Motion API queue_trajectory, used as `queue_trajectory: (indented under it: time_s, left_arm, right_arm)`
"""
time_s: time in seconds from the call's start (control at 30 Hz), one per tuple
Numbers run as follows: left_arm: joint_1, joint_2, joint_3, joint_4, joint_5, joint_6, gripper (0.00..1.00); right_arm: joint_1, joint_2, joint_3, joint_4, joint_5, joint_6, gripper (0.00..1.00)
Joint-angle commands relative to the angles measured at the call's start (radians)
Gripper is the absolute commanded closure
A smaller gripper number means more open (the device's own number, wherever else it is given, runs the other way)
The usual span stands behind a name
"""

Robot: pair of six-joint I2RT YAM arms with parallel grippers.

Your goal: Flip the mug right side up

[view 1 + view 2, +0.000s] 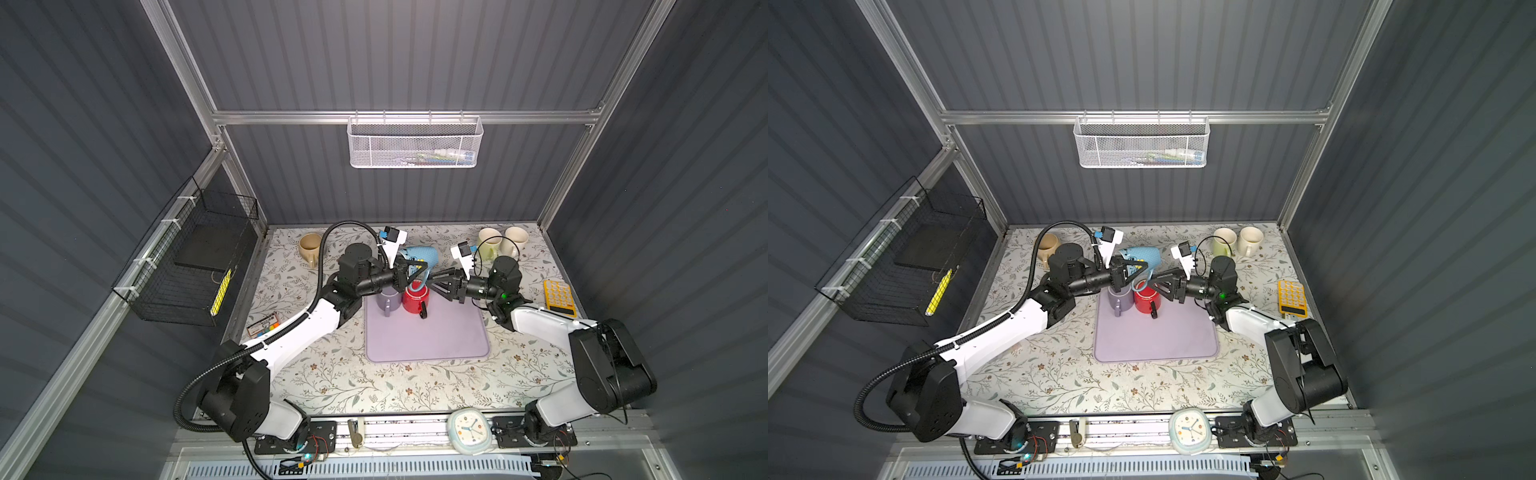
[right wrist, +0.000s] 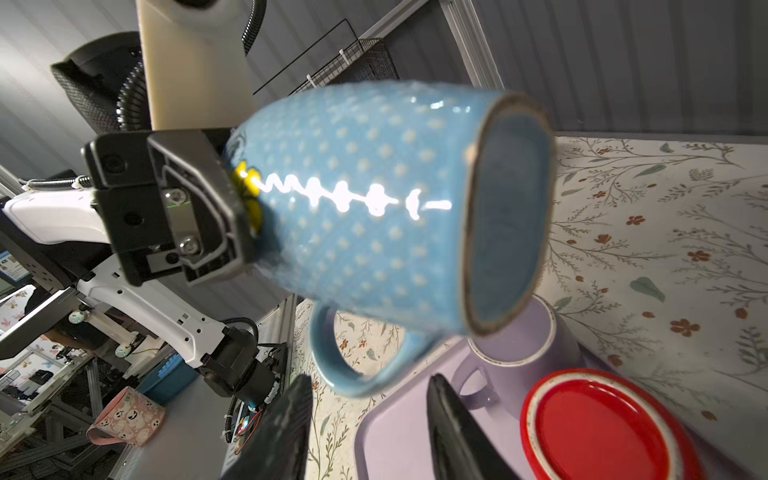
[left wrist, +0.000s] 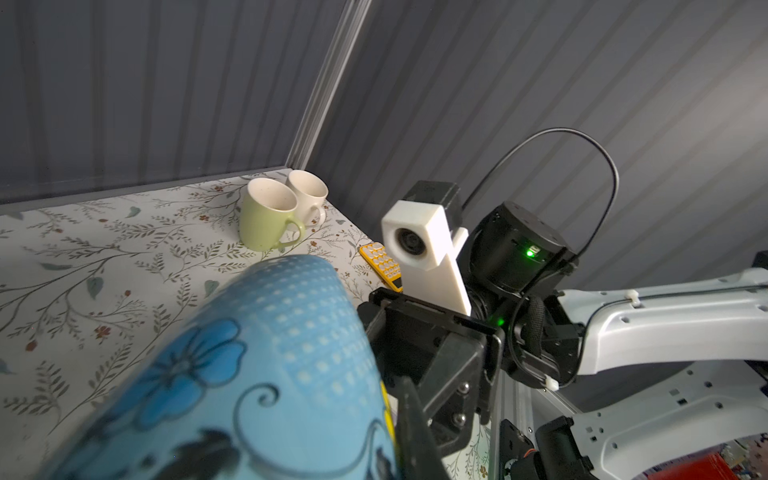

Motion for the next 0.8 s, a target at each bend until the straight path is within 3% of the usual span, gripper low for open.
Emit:
queue_trajectory:
  time_s: [0.0,0.33,0.77]
  left_arm:
    - [0.015,-0.051,0.049,-0.073,-0.046,0.076,1.0]
    - [0.041,-0.044,0.183,-0.359,-0.144,0.201,1.0]
    - [0.096,0.072,0.446,-0.695,-0.346,0.349,1.0]
  right_arm:
    - [0.0,-0.01,-0.006,-0.032,0.011,-0.033,0.53]
    - [-0.009,-0.02,-0.015,-0.084,0.036,-0.064,0.53]
    - [-0.011,-0.127,0.02,-0.468,0.234,-0.272,0.55]
